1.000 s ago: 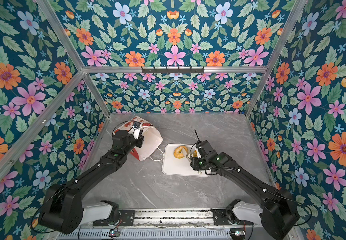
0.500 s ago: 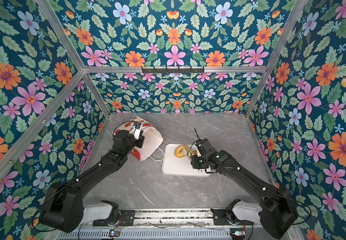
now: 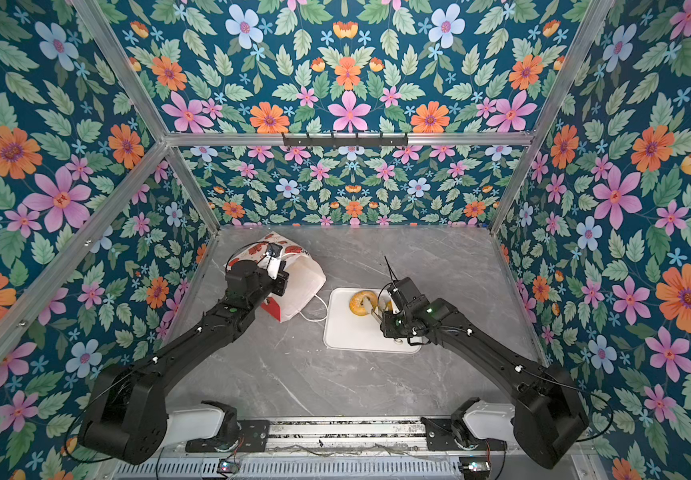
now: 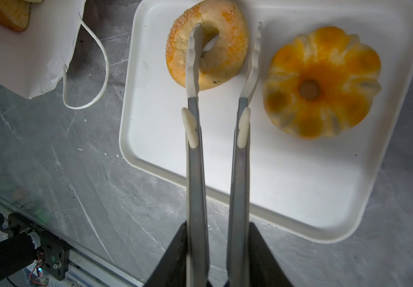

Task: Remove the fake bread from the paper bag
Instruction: 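Open the tongs and release the bagel on the tray with the right gripper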

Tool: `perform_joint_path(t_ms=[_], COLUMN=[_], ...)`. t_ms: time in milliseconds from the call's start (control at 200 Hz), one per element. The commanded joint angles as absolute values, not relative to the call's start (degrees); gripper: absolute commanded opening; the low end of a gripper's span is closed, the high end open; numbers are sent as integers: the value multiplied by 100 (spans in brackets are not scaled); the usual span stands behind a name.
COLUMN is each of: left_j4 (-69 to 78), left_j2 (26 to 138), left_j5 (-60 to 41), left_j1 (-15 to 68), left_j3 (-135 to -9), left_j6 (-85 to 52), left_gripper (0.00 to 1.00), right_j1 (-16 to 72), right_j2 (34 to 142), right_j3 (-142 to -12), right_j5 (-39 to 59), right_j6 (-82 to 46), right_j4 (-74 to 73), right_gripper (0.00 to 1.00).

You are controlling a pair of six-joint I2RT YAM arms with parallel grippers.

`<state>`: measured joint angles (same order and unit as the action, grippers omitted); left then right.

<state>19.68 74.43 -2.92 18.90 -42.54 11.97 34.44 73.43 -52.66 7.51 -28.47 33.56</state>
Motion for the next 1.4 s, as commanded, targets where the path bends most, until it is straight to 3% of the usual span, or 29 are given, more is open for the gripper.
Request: perform_joint_path(t_ms=[0,570,1120,1395], left_j4=[2101,2057,2074,2057], left_j2=[7420,7392,7392,7365], left_j5=[-220,-247,-237,-220], left_j1=[1886,1889,1889,1889], left_j3=[-4249,-4282,-4259,-4258], left_j6=[1165,1166,1160,1167], left_gripper=[0,0,0,0], right_j1=[3445,3487,3489,3830], right_j2=[7439,7689,7092,6957], right_j3=[-5346,-5448,-5617,-5859], right_j5=[992,1659,1101,1406], right_j6=[-2821,-2866,-2515,-2428], right_j4=[2981,2512,3147,2776], right_gripper=[35,33,33,33])
